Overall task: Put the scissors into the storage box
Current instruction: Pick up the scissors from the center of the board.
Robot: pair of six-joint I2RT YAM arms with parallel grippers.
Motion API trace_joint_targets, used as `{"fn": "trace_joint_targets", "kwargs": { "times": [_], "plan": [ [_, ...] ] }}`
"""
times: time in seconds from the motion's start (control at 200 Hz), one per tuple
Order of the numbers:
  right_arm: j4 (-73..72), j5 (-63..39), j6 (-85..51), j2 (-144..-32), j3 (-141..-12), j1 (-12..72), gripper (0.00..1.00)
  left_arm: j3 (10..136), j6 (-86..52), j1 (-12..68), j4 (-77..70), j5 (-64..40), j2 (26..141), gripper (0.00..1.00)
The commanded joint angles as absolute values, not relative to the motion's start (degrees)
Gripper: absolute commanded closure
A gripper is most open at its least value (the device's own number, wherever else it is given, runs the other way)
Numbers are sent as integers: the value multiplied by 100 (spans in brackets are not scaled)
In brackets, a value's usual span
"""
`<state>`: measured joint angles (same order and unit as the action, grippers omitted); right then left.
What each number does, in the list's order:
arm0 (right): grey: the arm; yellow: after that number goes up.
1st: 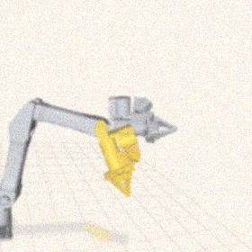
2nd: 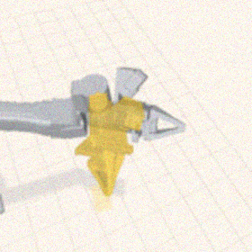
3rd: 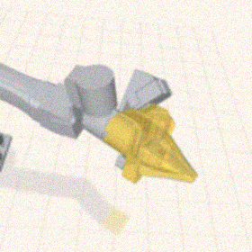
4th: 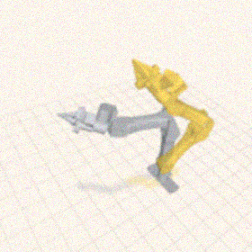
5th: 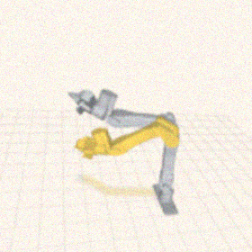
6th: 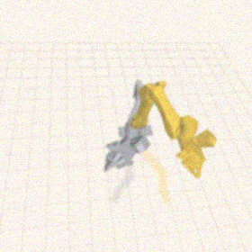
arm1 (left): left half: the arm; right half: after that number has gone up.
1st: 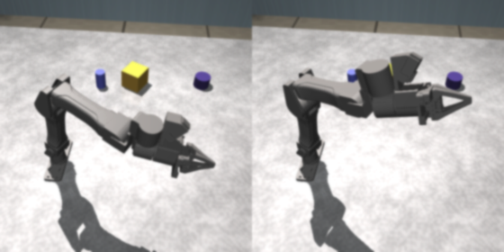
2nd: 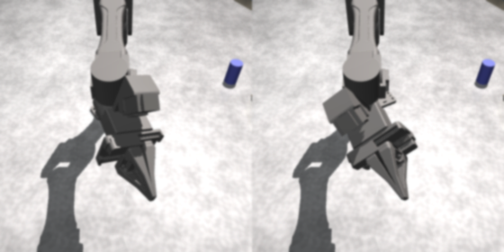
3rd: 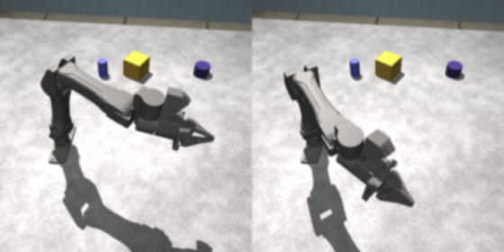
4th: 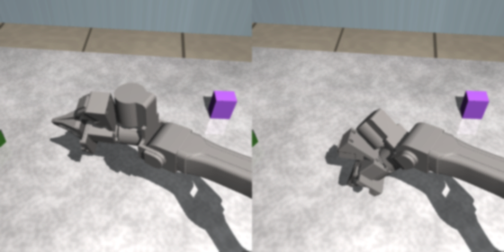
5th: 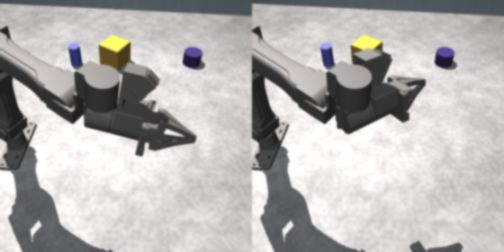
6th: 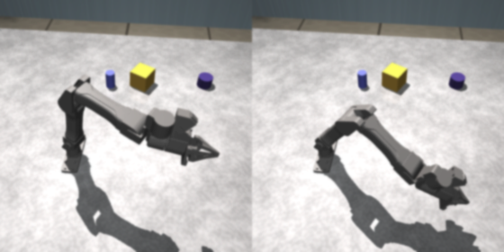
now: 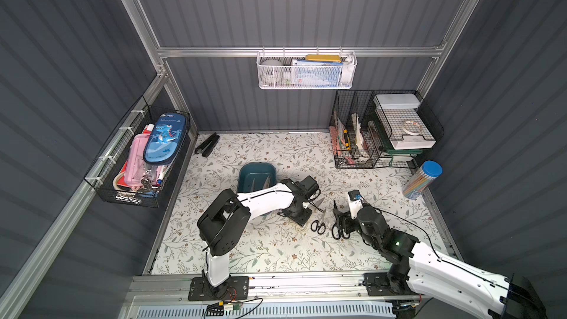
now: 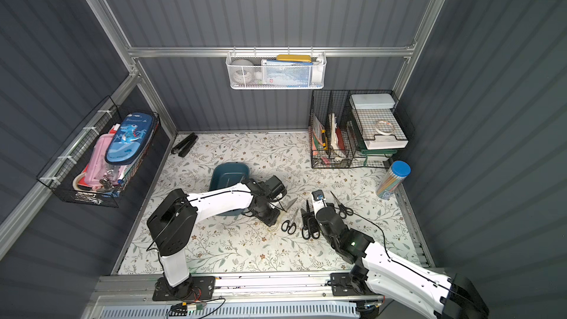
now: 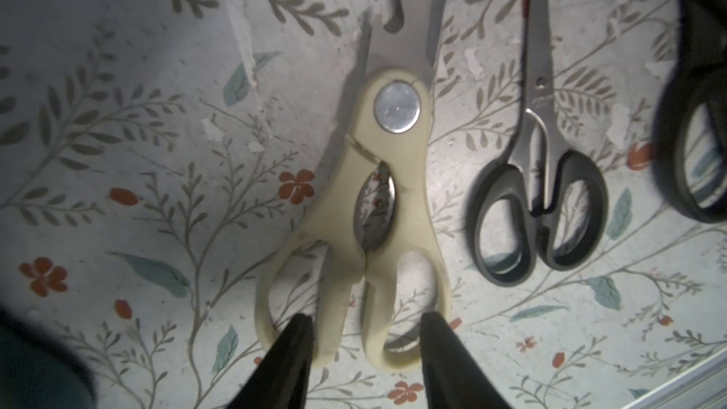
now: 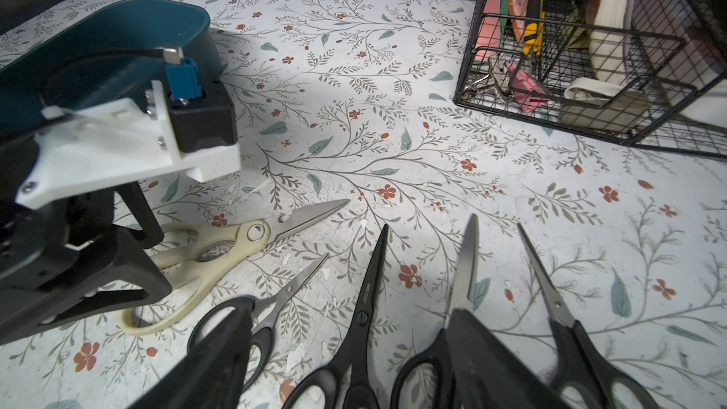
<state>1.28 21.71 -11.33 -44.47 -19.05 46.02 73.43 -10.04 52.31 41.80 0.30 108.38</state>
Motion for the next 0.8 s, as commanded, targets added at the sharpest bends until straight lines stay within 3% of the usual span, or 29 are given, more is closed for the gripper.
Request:
{"fn": "trace_joint_targets", "kwargs": {
  "times": [0.0, 0.425, 0.545, 0.635, 0.796],
  "plan": [
    [70, 2238, -1086, -4472, -1951, 4641, 17, 7385, -1061, 5298, 4222, -10, 10968, 51],
    [51, 2243, -1075, -4582, -1986, 4658, 17, 7444, -1401, 5308, 4281, 543, 11583, 59],
    [52, 2264, -1079, -4579, -1986, 4658, 17, 7439, -1477, 5309, 4255, 621, 11601, 67],
    [51, 2257, -1083, -4583, -1986, 4658, 17, 7444, -1525, 5309, 4271, 719, 11567, 81],
    [47, 2286, -1096, -4606, -1995, 4658, 17, 7549, -1568, 5306, 4301, 811, 11384, 85]
  ]
}}
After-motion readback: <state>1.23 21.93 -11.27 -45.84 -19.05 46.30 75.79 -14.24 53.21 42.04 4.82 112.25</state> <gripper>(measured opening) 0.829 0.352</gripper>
